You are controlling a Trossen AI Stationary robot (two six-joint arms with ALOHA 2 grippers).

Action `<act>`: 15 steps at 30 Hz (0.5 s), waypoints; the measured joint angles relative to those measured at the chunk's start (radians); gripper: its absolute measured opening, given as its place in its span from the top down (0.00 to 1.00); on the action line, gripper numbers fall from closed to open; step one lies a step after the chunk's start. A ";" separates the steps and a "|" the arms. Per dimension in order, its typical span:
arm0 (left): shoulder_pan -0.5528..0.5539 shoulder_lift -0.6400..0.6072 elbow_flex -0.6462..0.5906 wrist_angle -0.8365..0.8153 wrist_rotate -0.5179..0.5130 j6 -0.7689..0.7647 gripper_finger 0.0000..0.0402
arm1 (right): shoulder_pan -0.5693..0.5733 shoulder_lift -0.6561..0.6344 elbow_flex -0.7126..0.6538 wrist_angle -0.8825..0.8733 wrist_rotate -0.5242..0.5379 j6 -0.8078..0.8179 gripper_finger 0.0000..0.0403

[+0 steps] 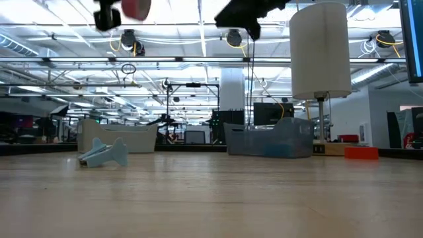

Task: Pick and place Stapler, Stapler remover, tape
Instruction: Put the pink tape into the black bin

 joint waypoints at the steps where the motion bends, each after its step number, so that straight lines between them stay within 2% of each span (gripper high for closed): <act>1: 0.000 -0.012 0.000 0.039 0.008 0.000 0.90 | 0.005 0.000 0.000 0.030 -0.016 -0.014 0.81; 5: 0.000 -0.023 0.000 0.171 0.023 -0.003 0.89 | 0.031 0.000 0.000 0.158 -0.050 -0.057 0.77; 9: 0.000 0.006 0.000 0.306 0.072 -0.006 0.90 | 0.054 0.015 0.001 0.283 -0.046 -0.093 0.67; 15: 0.000 0.089 0.000 0.501 0.138 -0.045 0.88 | 0.067 0.054 0.001 0.365 -0.047 -0.109 0.53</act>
